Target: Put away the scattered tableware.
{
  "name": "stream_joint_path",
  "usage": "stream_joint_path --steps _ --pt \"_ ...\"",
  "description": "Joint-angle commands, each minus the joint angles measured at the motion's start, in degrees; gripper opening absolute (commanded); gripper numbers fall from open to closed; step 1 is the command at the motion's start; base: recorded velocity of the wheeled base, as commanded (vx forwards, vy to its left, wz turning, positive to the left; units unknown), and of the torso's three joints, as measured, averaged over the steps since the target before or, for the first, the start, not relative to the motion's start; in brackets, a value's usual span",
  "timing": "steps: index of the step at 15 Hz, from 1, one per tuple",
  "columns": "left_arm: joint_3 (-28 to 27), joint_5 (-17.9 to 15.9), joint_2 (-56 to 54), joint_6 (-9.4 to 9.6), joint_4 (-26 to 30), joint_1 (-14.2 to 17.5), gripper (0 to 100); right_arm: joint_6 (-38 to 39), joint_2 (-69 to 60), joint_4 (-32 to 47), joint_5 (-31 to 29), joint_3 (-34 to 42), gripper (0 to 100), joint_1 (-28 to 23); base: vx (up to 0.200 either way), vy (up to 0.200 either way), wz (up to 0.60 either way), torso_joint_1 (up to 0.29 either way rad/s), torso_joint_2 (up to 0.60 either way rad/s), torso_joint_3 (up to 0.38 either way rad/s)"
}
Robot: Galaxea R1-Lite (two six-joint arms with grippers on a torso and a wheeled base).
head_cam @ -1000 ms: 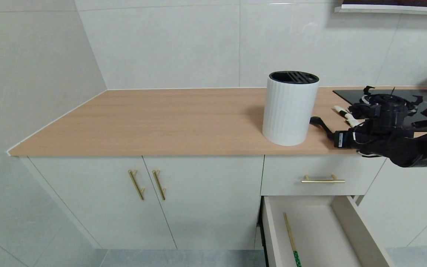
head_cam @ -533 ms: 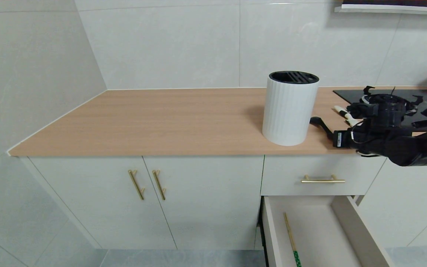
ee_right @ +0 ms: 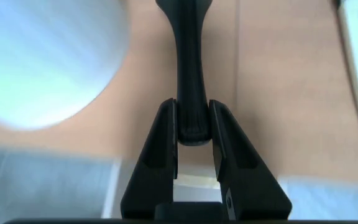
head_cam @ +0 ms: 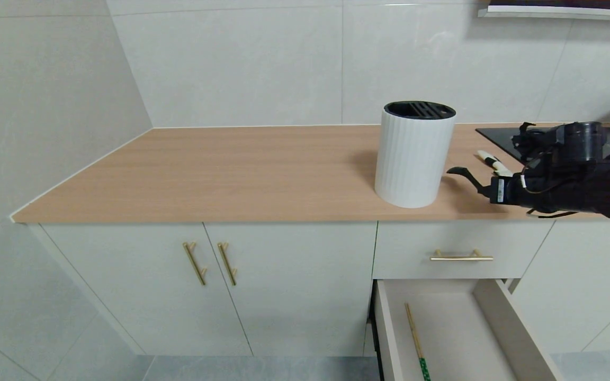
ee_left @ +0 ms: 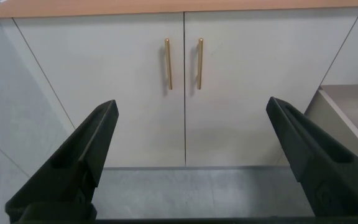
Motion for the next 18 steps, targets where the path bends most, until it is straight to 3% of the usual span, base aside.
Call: stream_joint_path --steps 1,4,11,18 --pt "0.02 0.0 0.0 -0.01 -0.02 0.02 100 1.55 -7.18 3.26 -0.05 2.47 0 1.06 0.0 0.0 0.0 0.0 0.0 0.0" --pt "0.02 0.0 0.0 -0.01 -0.02 0.02 100 3.4 -13.94 8.88 0.12 7.48 0 1.32 0.0 0.0 0.0 0.0 0.0 0.0" --pt "0.02 0.0 0.0 -0.01 -0.02 0.02 100 3.13 -27.83 8.79 0.48 21.99 0 2.64 0.0 0.0 0.0 0.0 0.0 0.0" --pt "0.02 0.0 0.0 -0.01 -0.02 0.02 100 2.96 -27.57 8.18 0.3 28.05 0 5.45 0.0 0.0 0.0 0.0 0.0 0.0"
